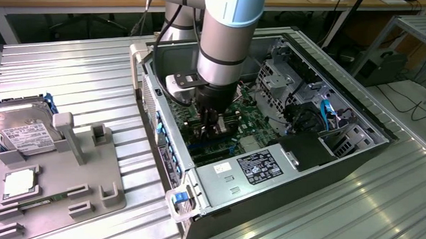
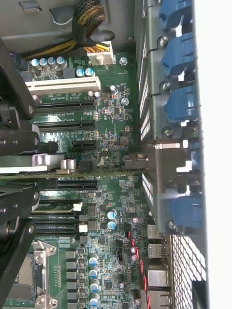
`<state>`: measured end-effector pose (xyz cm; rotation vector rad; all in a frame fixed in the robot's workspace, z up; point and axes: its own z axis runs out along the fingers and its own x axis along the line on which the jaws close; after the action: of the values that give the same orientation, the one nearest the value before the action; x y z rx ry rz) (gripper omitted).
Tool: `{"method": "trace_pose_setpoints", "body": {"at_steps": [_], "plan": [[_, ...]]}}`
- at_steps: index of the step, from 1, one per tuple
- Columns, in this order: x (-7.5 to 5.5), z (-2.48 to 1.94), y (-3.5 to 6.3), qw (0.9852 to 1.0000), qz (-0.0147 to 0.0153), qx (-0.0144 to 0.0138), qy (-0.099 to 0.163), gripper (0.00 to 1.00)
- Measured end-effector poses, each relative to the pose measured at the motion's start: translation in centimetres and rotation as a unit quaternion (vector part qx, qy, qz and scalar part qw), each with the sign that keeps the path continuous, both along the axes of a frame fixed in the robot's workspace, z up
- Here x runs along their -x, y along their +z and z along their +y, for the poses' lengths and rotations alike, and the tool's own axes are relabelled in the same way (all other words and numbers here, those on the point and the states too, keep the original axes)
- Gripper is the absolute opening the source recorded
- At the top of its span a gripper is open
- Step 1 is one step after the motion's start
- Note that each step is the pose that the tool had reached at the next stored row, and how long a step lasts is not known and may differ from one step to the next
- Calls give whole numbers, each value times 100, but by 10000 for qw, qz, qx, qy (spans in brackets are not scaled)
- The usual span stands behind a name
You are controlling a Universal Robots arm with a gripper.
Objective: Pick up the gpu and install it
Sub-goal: 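Insert the gpu into the slot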
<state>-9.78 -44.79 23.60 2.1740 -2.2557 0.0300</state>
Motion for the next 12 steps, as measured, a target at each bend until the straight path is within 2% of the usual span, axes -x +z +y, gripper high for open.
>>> {"method": "trace_pose_setpoints", "body": {"at_steps": [3,12], "plan": [[0,1,-45,10000,-1,-1,2,30],[0,1,-48,10000,-2,-2,3,30]]}}
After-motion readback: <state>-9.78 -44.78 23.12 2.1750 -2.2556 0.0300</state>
